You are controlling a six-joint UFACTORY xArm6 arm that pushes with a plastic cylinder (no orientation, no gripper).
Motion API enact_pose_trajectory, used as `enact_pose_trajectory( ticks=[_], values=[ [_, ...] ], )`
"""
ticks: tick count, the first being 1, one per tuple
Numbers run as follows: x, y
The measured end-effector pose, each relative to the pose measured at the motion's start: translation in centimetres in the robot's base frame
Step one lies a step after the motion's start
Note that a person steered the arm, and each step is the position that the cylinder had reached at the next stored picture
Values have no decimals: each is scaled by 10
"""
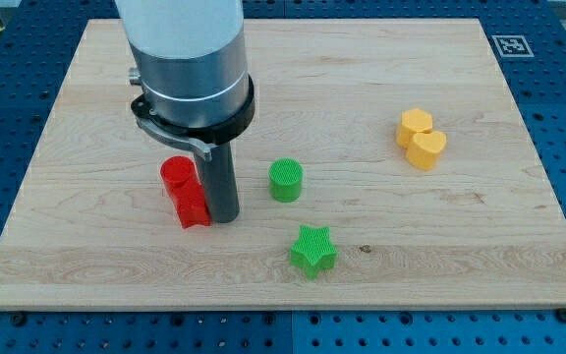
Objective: Slightly move the red star into red circle
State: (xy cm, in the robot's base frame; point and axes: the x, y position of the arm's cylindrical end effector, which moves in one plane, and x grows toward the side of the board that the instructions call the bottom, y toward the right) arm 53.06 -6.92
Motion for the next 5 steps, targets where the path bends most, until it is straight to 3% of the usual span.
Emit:
enact_pose_trajectory(
  ticks=[5],
  values=[
    [-7, -24]
  ],
)
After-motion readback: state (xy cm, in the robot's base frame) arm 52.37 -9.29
